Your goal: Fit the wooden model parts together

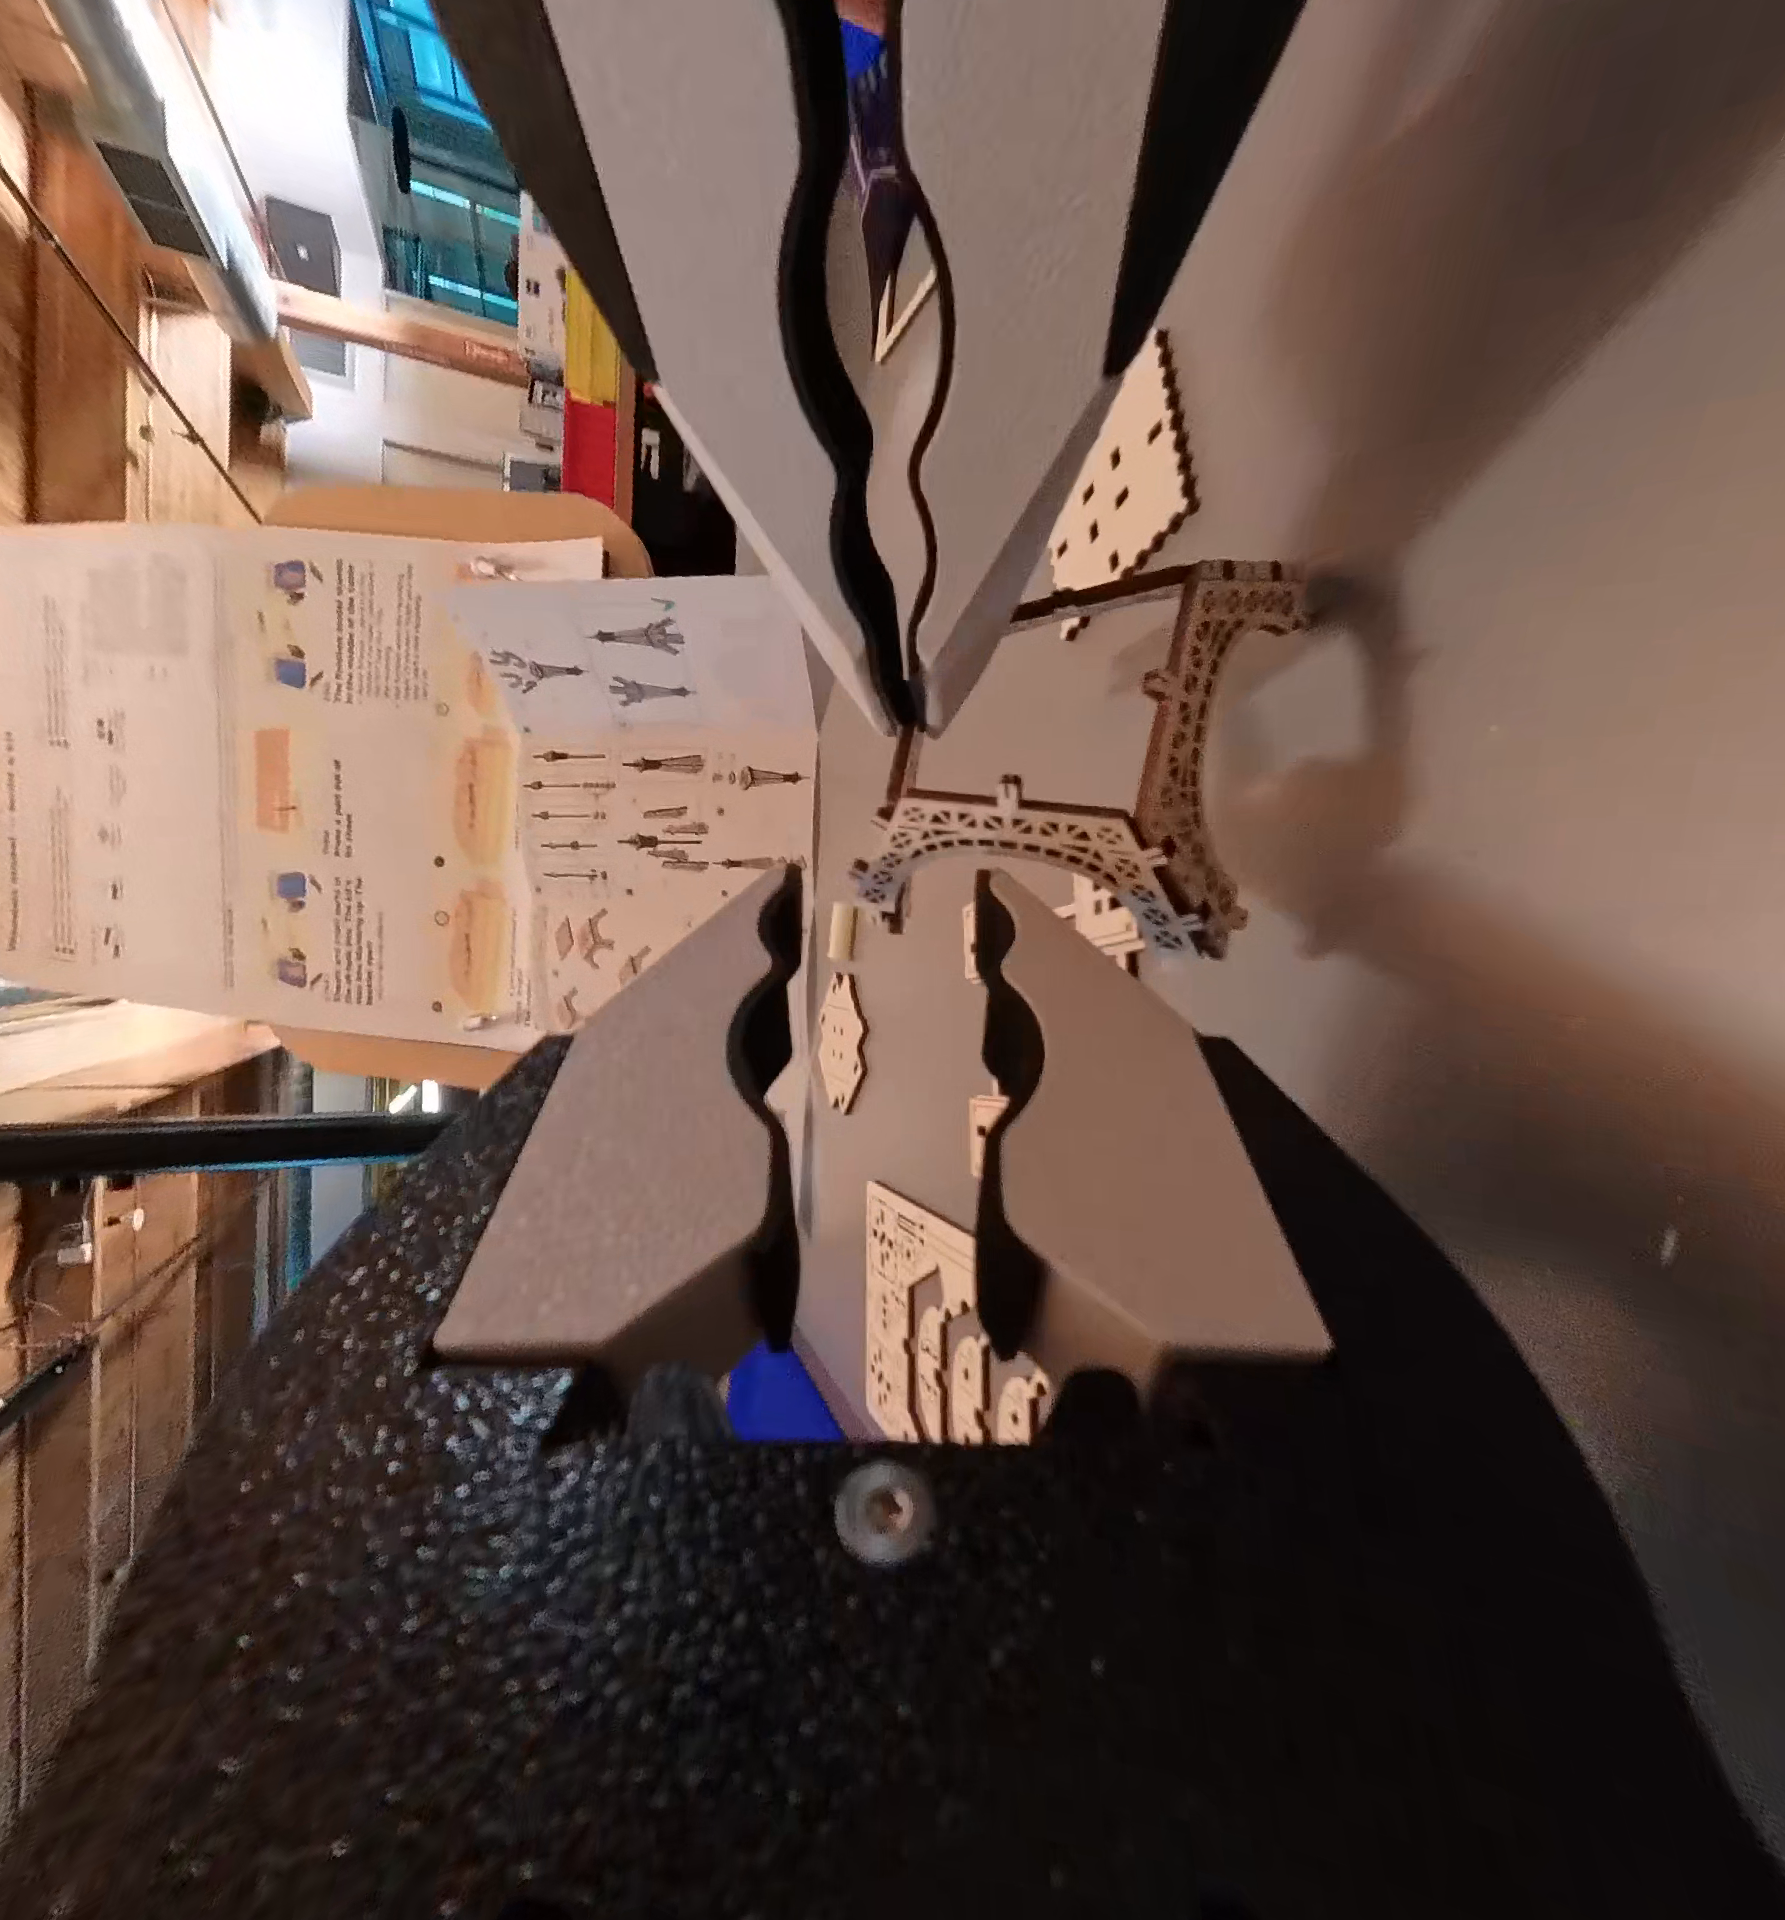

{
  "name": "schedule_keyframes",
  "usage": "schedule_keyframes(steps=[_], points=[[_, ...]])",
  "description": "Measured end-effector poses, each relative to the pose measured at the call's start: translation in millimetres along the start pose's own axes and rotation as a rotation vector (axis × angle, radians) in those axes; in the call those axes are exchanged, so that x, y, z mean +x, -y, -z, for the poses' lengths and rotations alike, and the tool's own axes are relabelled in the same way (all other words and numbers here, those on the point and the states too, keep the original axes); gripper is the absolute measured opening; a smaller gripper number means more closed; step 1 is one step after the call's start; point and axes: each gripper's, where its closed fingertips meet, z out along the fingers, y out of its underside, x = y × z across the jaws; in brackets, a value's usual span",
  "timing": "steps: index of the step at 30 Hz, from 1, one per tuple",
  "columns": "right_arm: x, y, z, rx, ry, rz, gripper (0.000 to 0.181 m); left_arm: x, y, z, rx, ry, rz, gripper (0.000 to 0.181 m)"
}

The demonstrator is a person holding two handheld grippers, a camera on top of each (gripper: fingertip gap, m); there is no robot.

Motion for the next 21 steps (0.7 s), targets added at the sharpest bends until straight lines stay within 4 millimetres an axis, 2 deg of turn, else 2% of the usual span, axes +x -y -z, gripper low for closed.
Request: schedule_keyframes(steps=[5, 8, 10, 17, 21], points=[[0.9, -0.1, -1.8, 0.003, -0.034, 0.014, 0.000, -6.1, 3.1, -2.6, 0.063, 0.003, -0.055, 0.021], [2.4, -0.4, -3.0, 0.010, -0.048, -0.027, 0.000, -8.8, 6.1, -1.8, 0.091, 0.022, -0.045, 0.008], [3.9, -0.5, -3.5, 0.014, -0.059, -0.053, 0.000, -9.1, 5.1, -2.6, 0.088, 0.048, -0.042, 0.007], [-0.3, -0.1, -8.0, 0.023, -0.080, -0.117, 0.001, -1.8, -7.2, -5.4, -0.001, 0.080, 0.018, 0.006], [0.6, -1.0, -10.4, 0.016, -0.096, -0.155, 0.001, 4.4, -24.9, -8.9, -0.133, 0.066, 0.053, 0.006]])
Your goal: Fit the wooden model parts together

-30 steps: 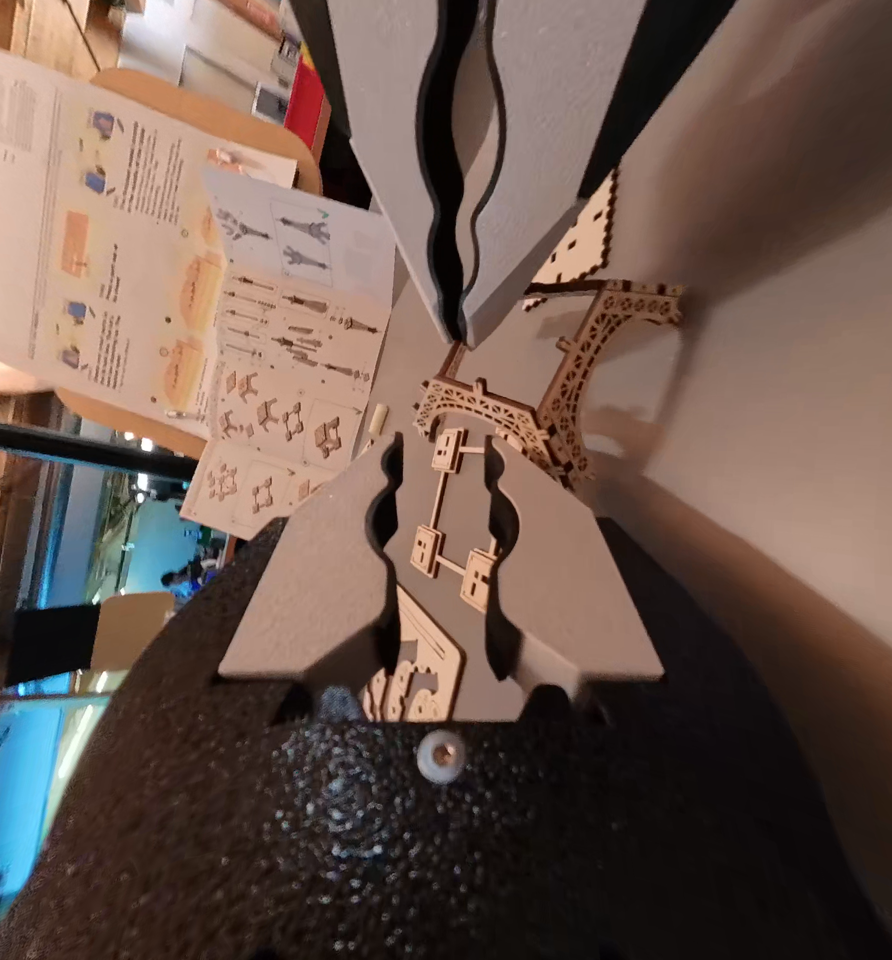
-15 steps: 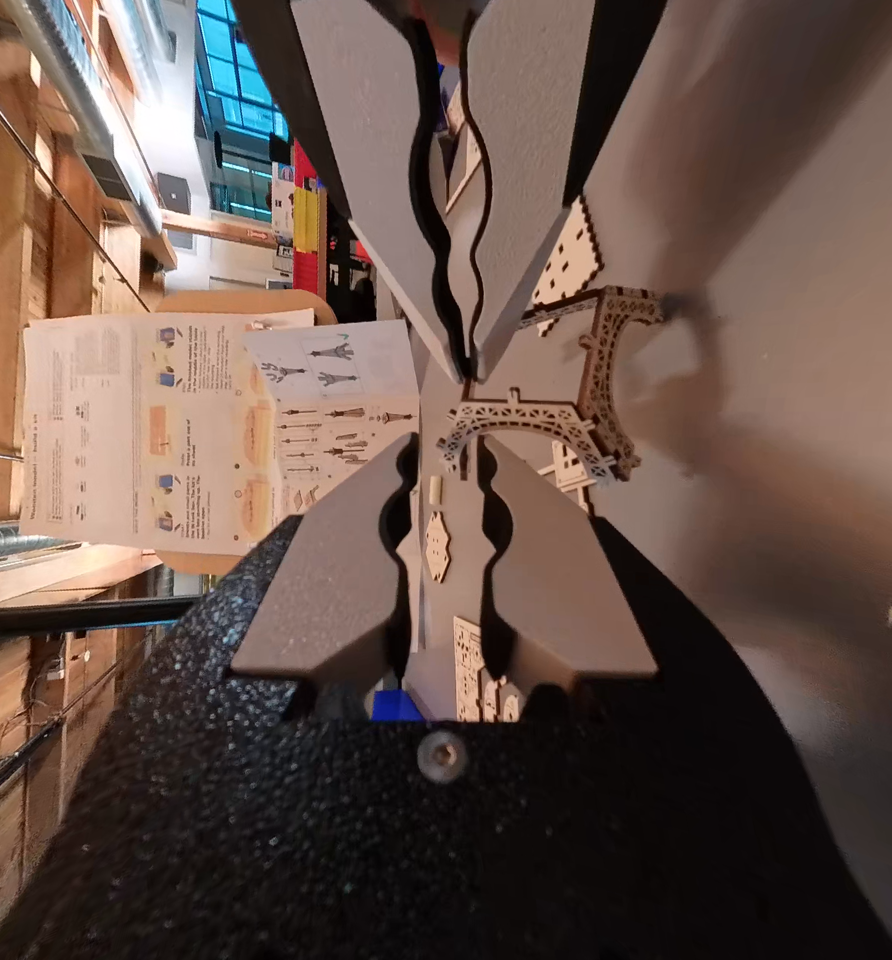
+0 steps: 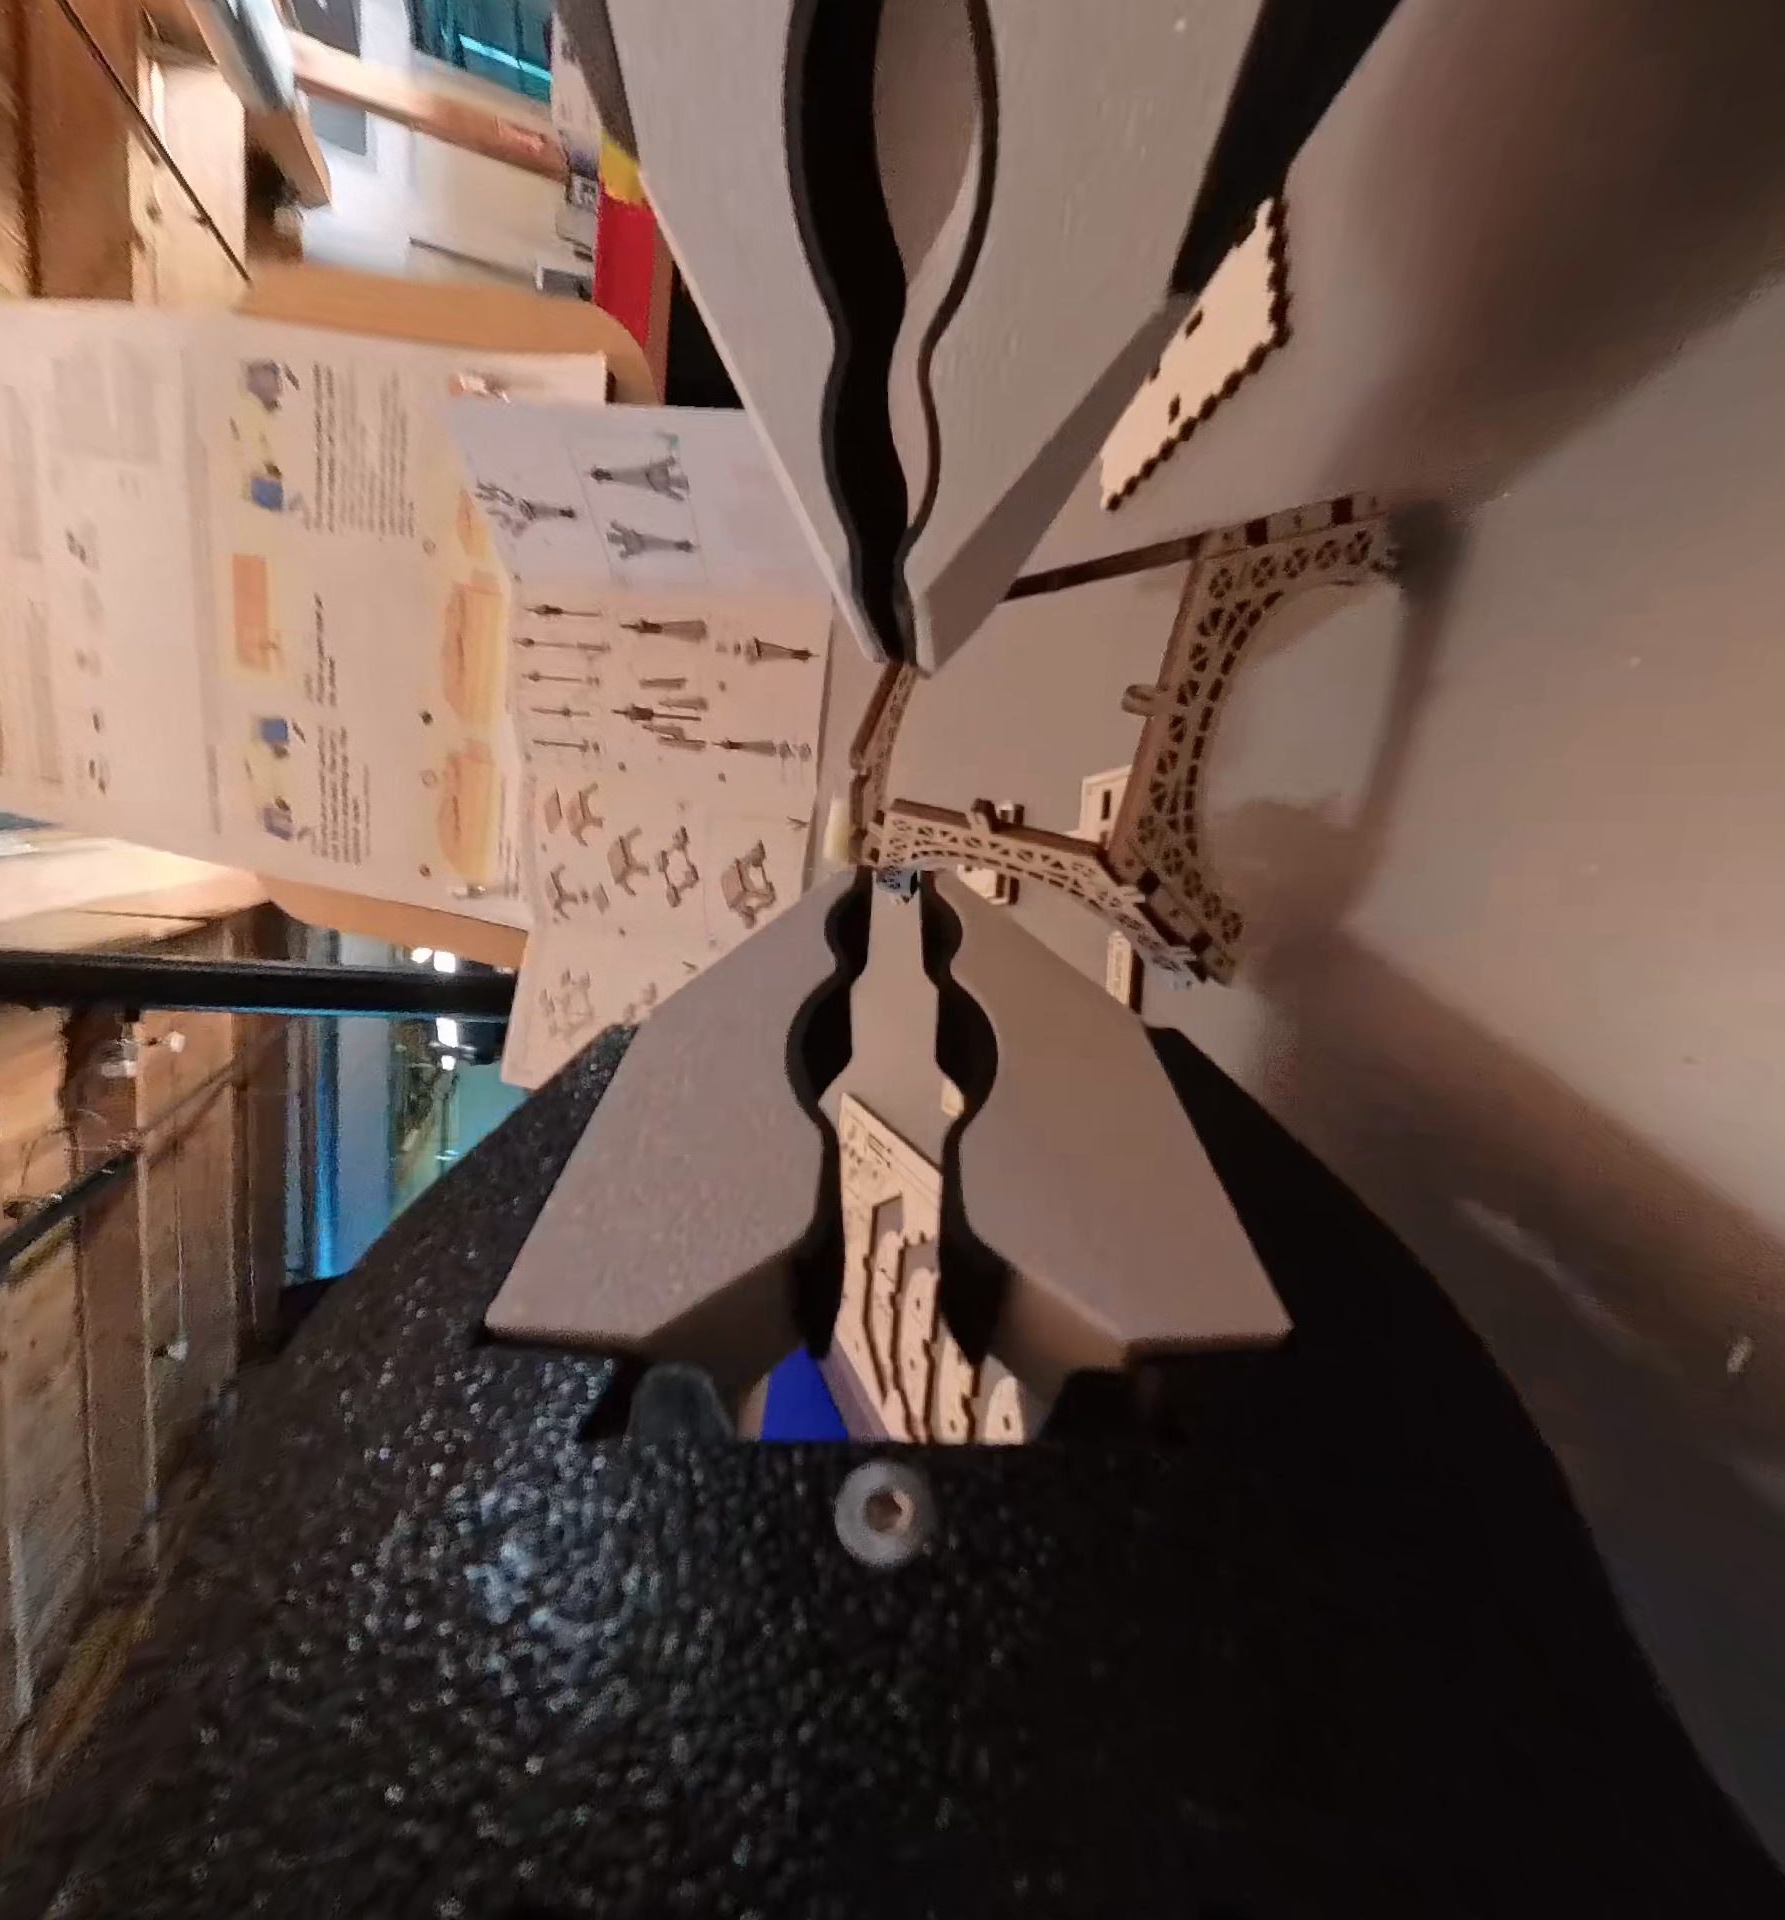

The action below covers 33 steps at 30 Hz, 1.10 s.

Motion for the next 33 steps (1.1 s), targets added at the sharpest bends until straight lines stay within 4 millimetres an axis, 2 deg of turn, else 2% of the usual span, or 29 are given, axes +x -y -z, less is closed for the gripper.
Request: schedule_keyframes(steps=[7, 16, 25, 33], points=[[-7.8, -2.7, -3.5, -0.029, 0.034, 0.035, 0.000, 2.6, -7.8, -1.0, -0.015, -0.030, 0.100, 0.013], [-14.7, -2.3, -4.6, -0.050, 0.066, 0.022, 0.001, 4.9, -3.3, 2.4, 0.054, -0.042, 0.068, 0.019], [-21.3, -2.8, 0.0, -0.057, 0.133, -0.028, 0.001, 9.8, -1.2, 4.7, 0.069, -0.059, 0.010, 0.019], [-22.5, -2.5, 3.0, -0.057, 0.144, -0.034, 0.001, 10.3, -0.5, 5.6, 0.074, -0.065, 0.028, 0.017]])
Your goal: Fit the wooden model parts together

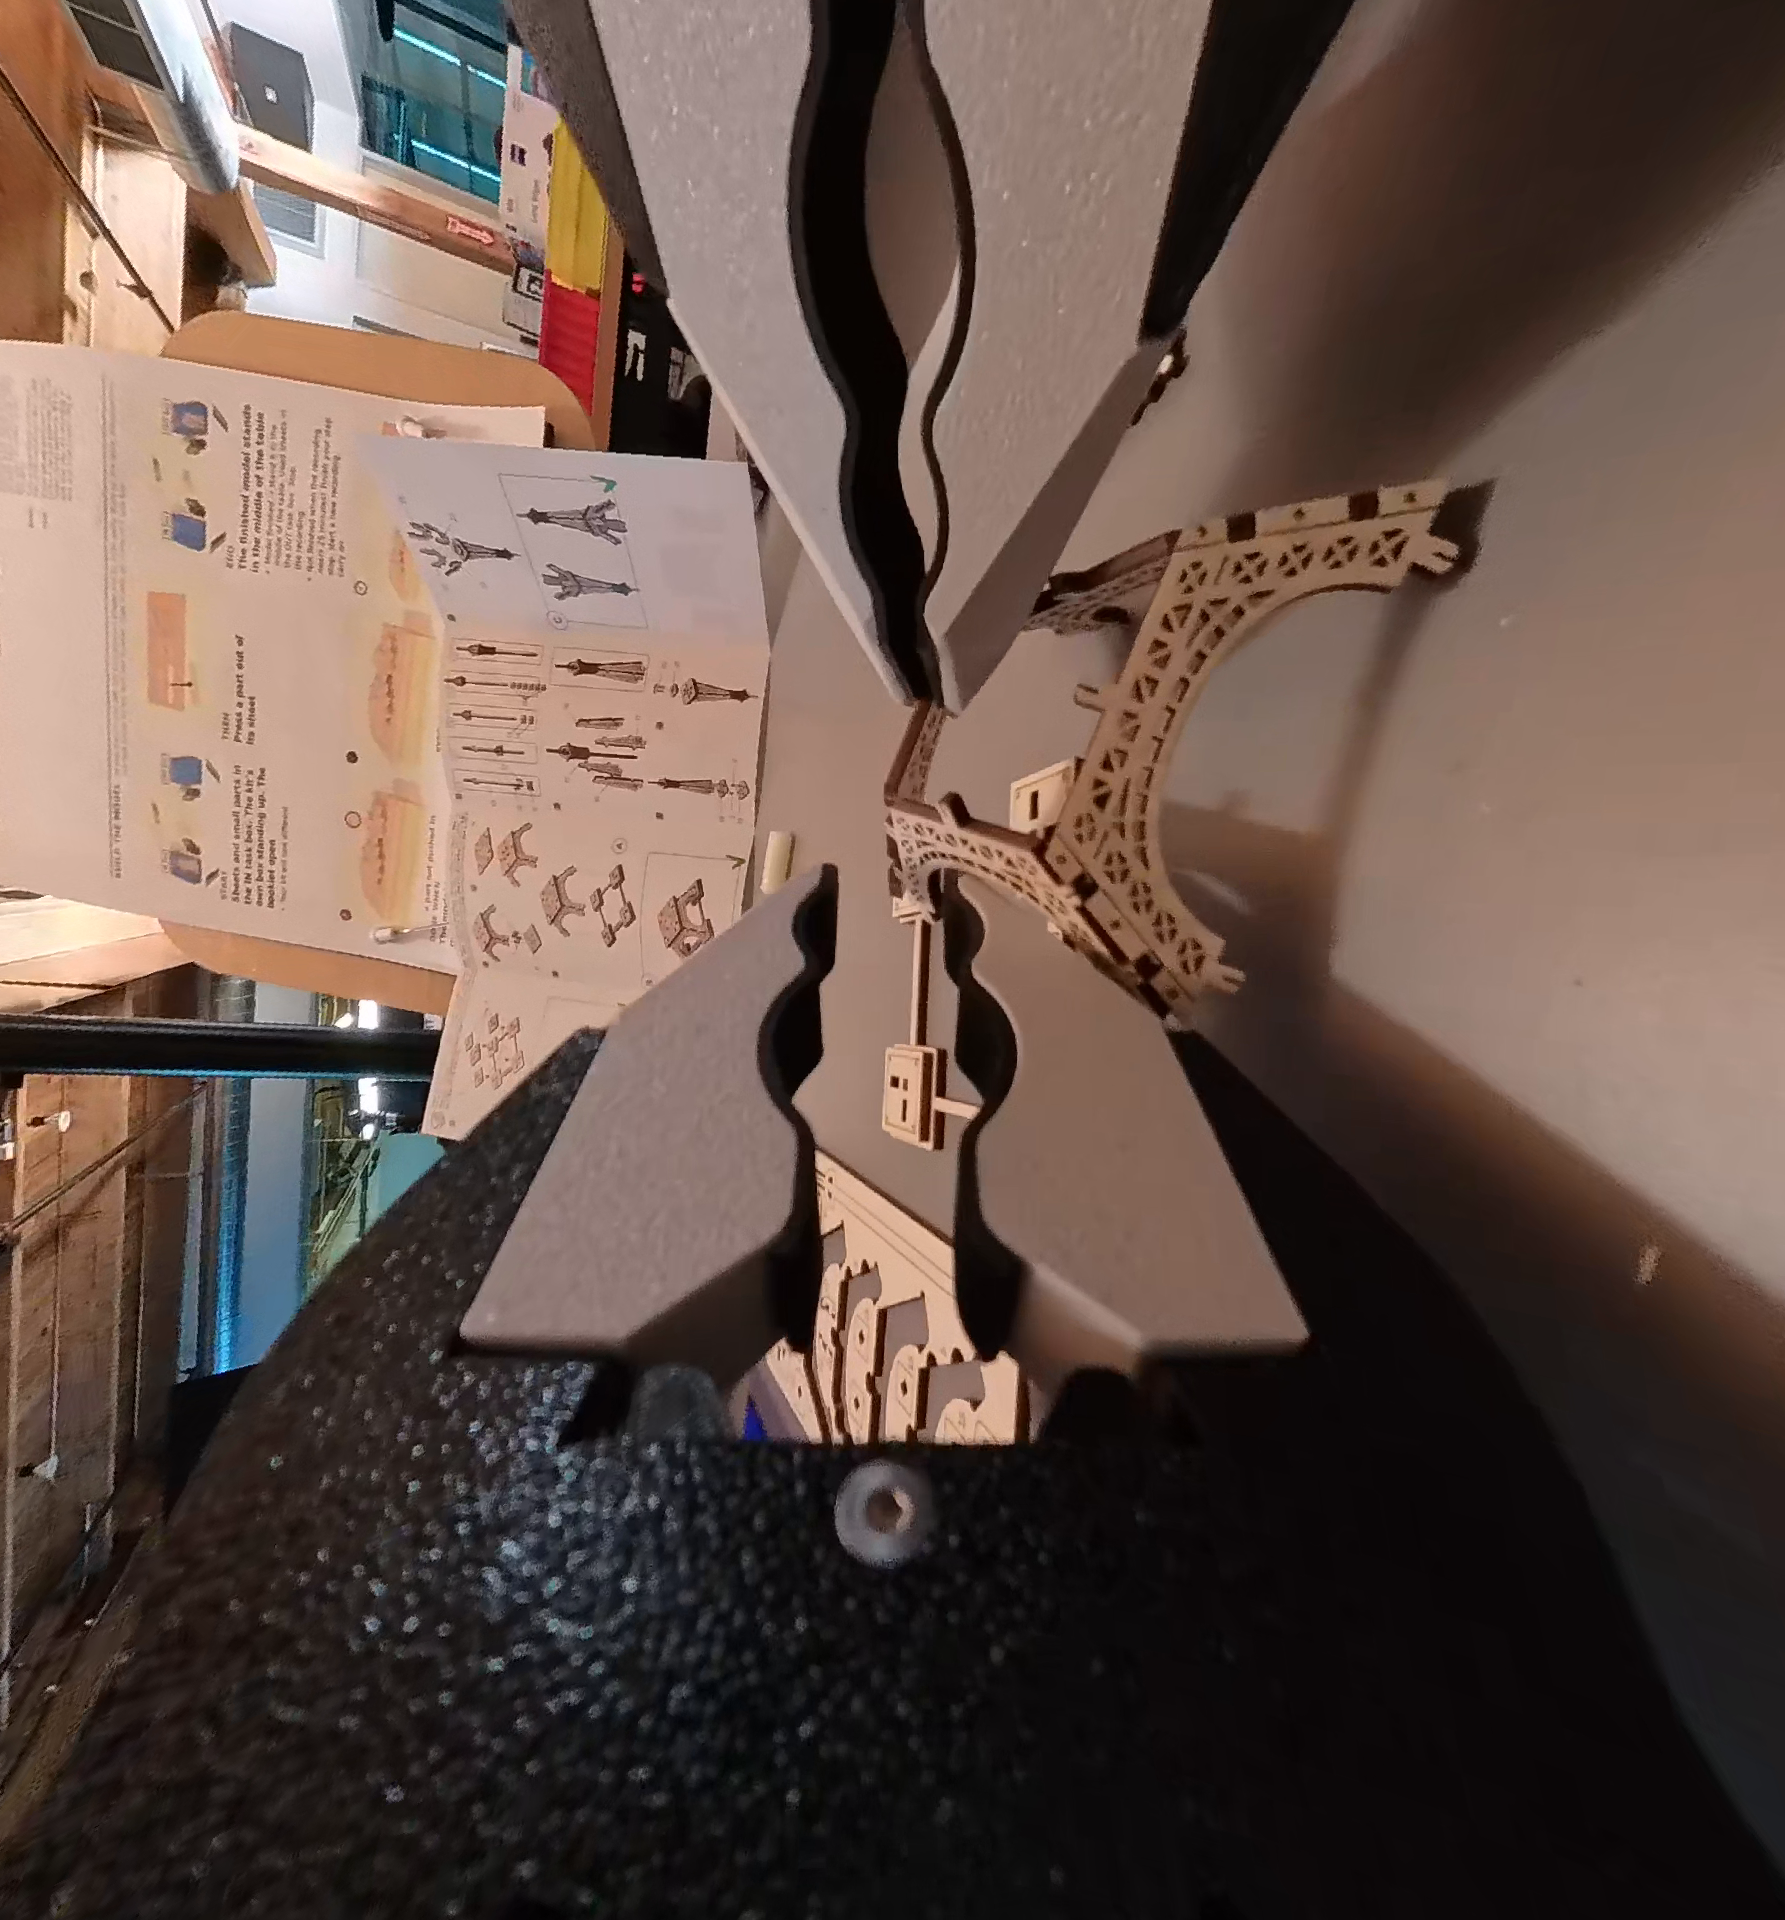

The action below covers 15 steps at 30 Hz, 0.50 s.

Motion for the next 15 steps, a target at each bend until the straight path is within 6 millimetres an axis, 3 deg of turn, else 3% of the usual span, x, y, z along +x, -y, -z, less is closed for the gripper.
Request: schedule_keyframes(steps=[5, 15], points=[[-0.3, -1.4, 0.9, -0.022, 0.009, -0.022, 0.001, 1.6, 0.1, -0.8, -0.008, -0.001, -0.009, 0.016], [-1.1, 0.8, 4.0, -0.041, 0.000, 0.103, 0.001, 1.7, 0.3, -1.2, -0.016, 0.006, -0.021, 0.016]])
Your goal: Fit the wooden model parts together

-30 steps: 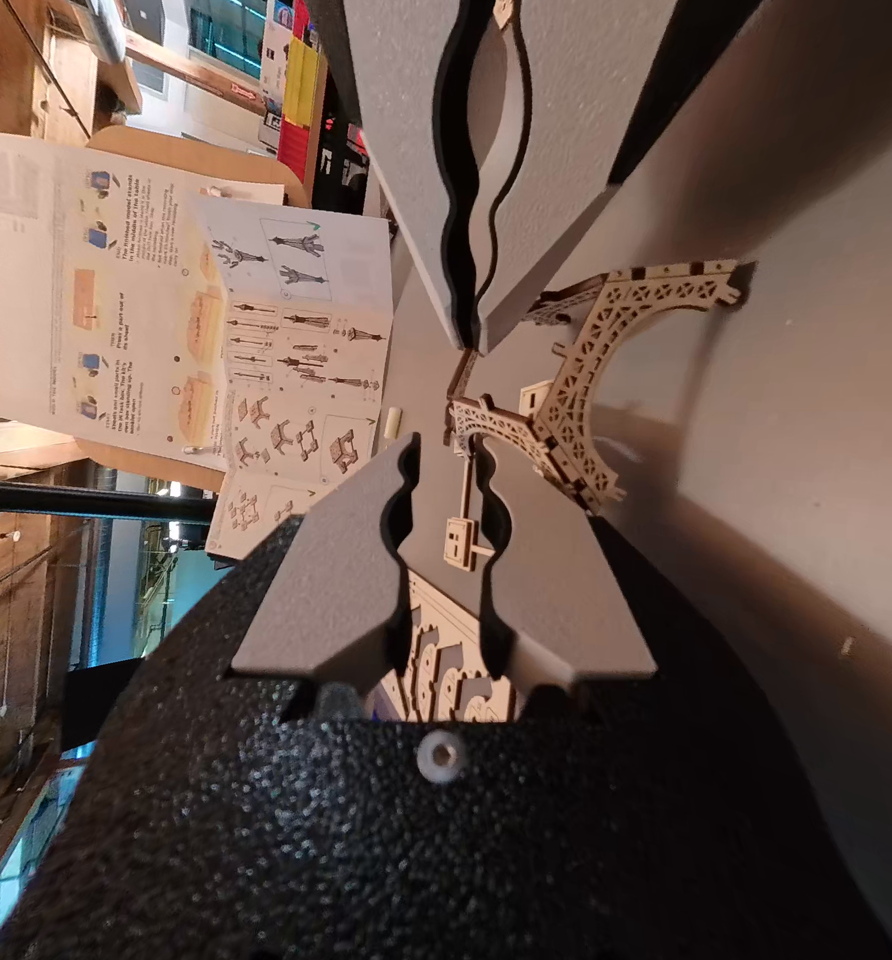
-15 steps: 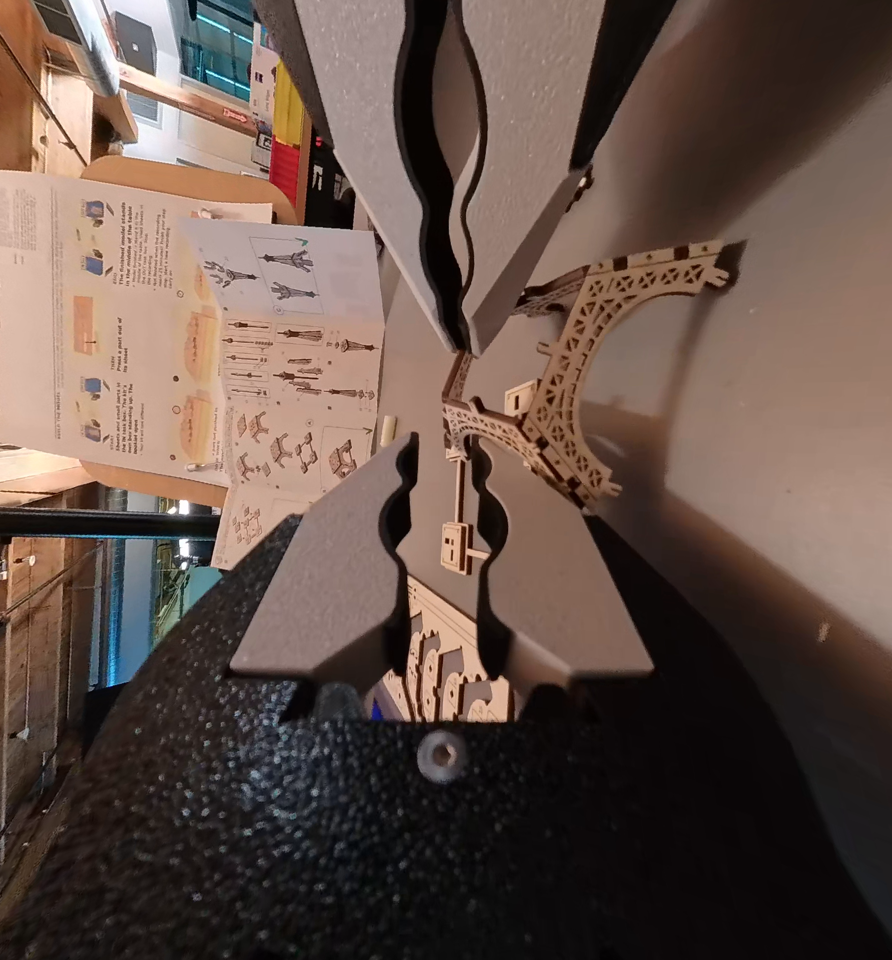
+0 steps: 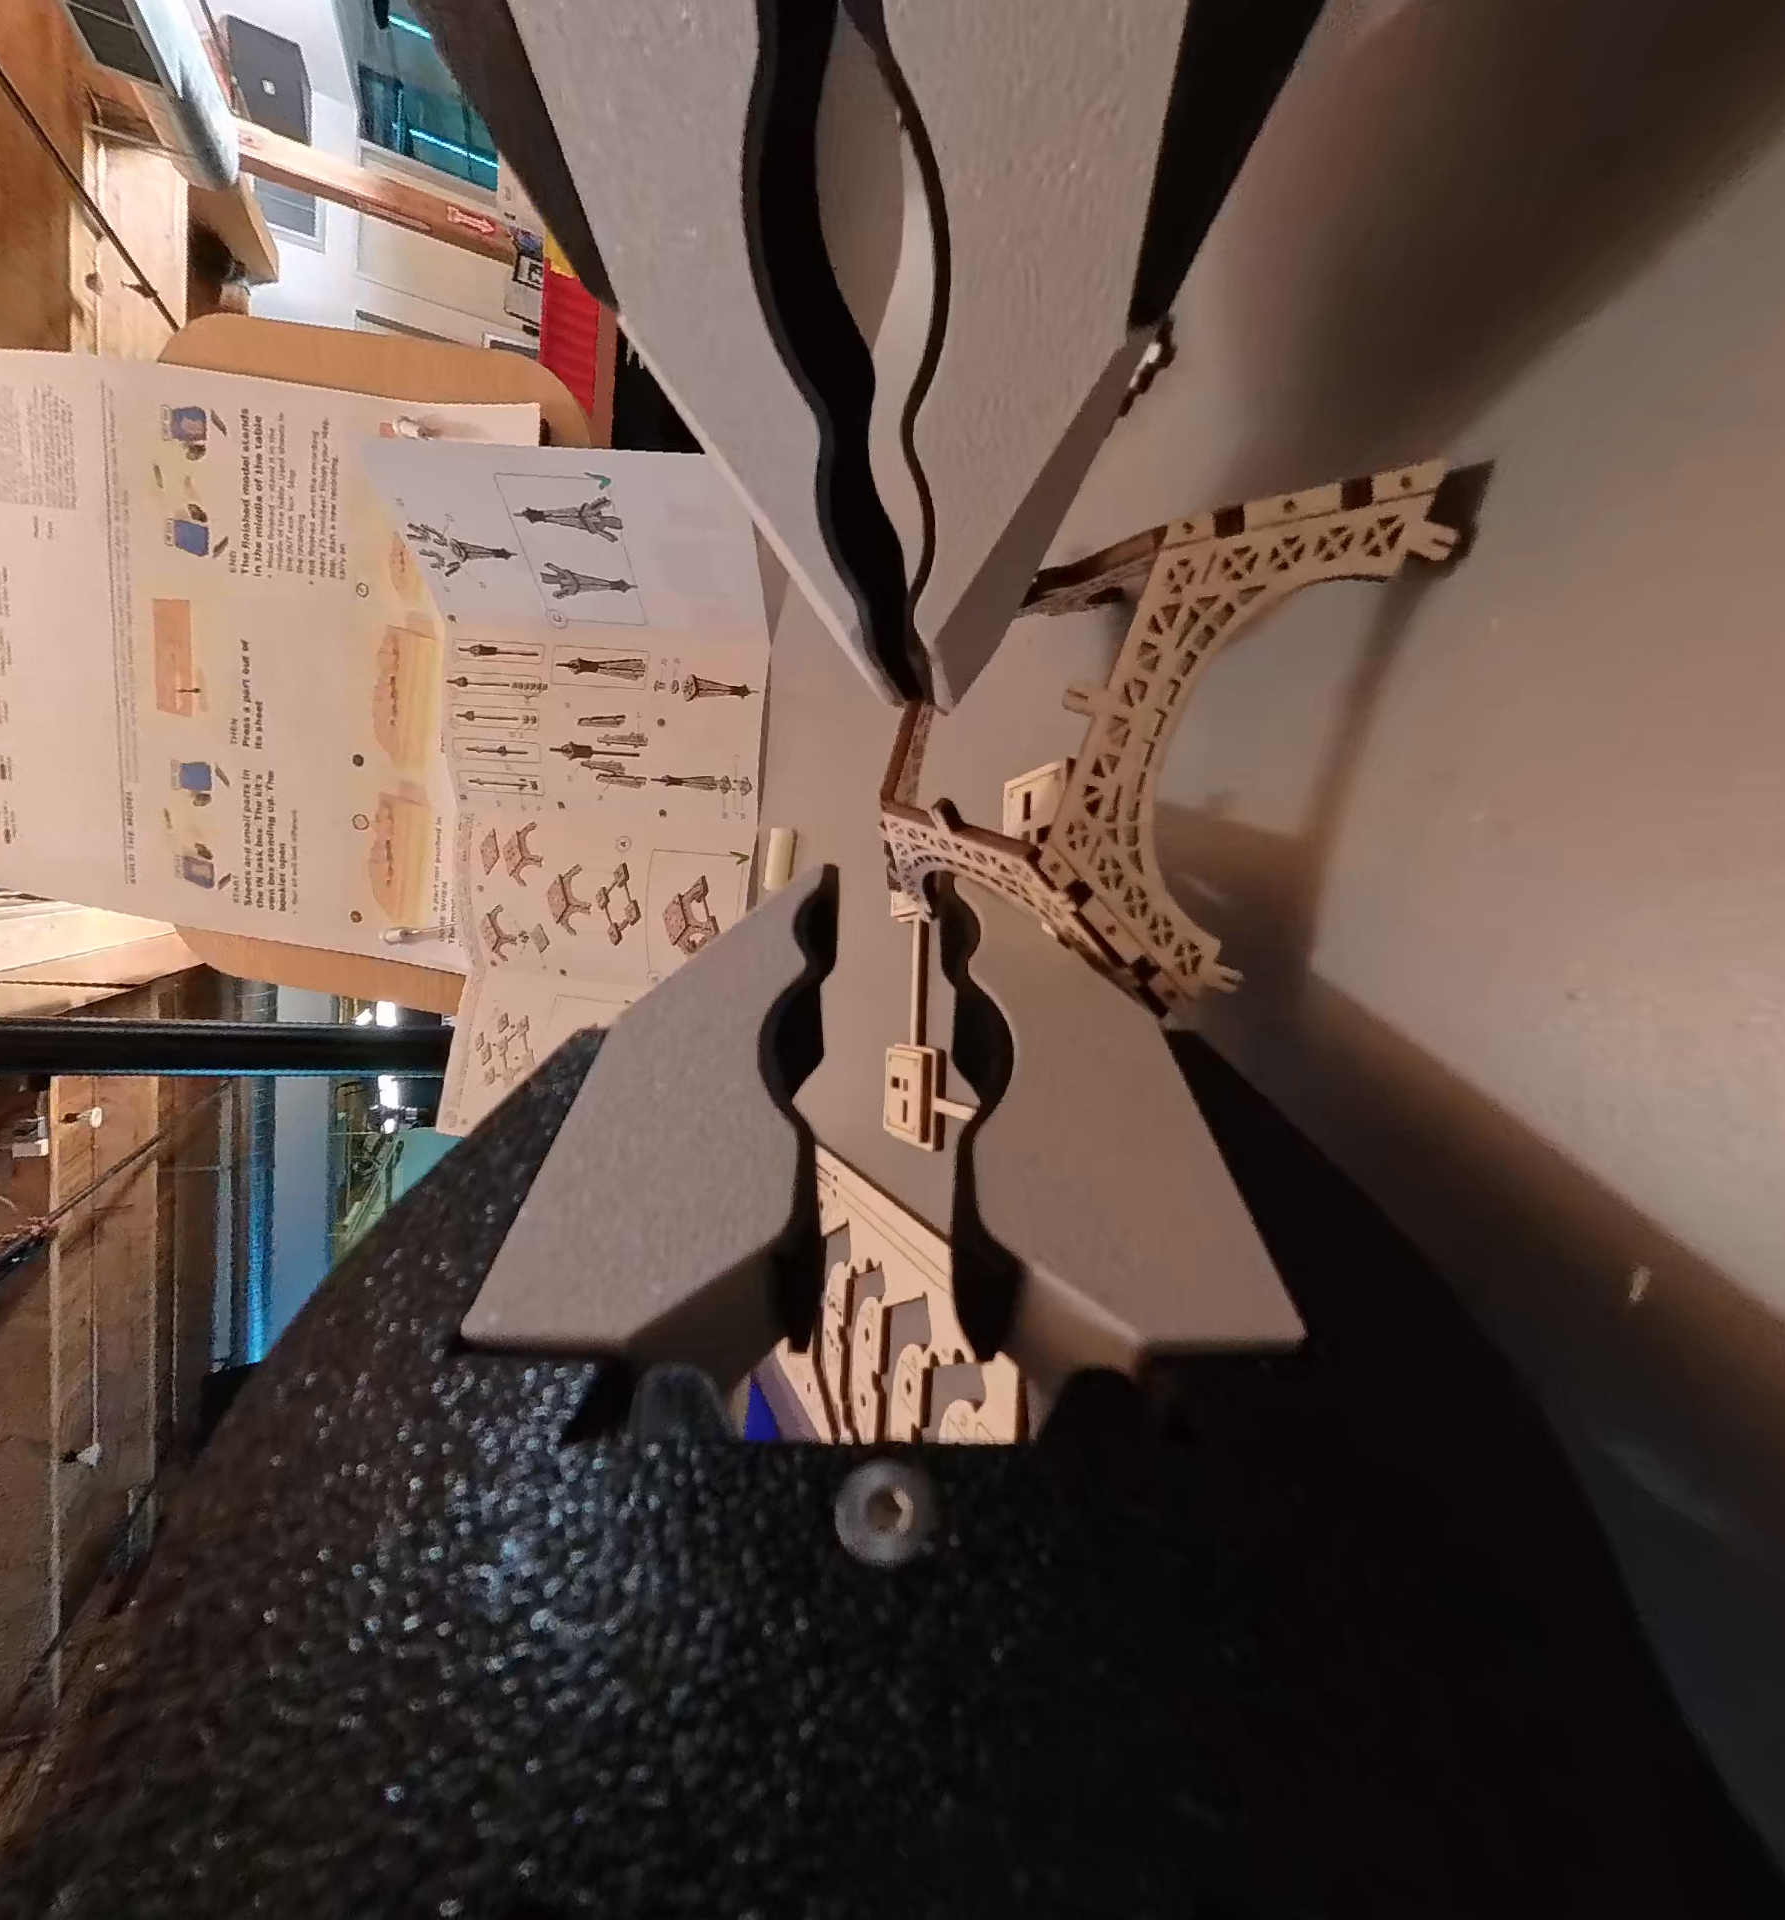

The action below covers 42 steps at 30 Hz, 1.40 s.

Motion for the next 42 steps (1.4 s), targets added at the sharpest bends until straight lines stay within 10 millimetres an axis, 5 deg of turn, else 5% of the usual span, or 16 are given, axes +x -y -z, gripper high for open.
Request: schedule_keyframes(steps=[13, 27, 42], points=[[-1.0, 0.3, 6.5, 0.059, 0.100, 0.055, 0.000, -0.6, 8.1, 0.9, 0.023, 0.028, -0.046, 0.014], [10.9, 6.6, 7.1, 0.103, 0.007, 0.006, 0.001, -6.9, 8.4, 0.4, 0.032, 0.075, -0.015, 0.011], [3.4, 6.9, 2.7, 0.150, 0.039, 0.165, 0.001, 21.8, 4.5, 12.1, 0.177, -0.256, 0.220, 0.031]])
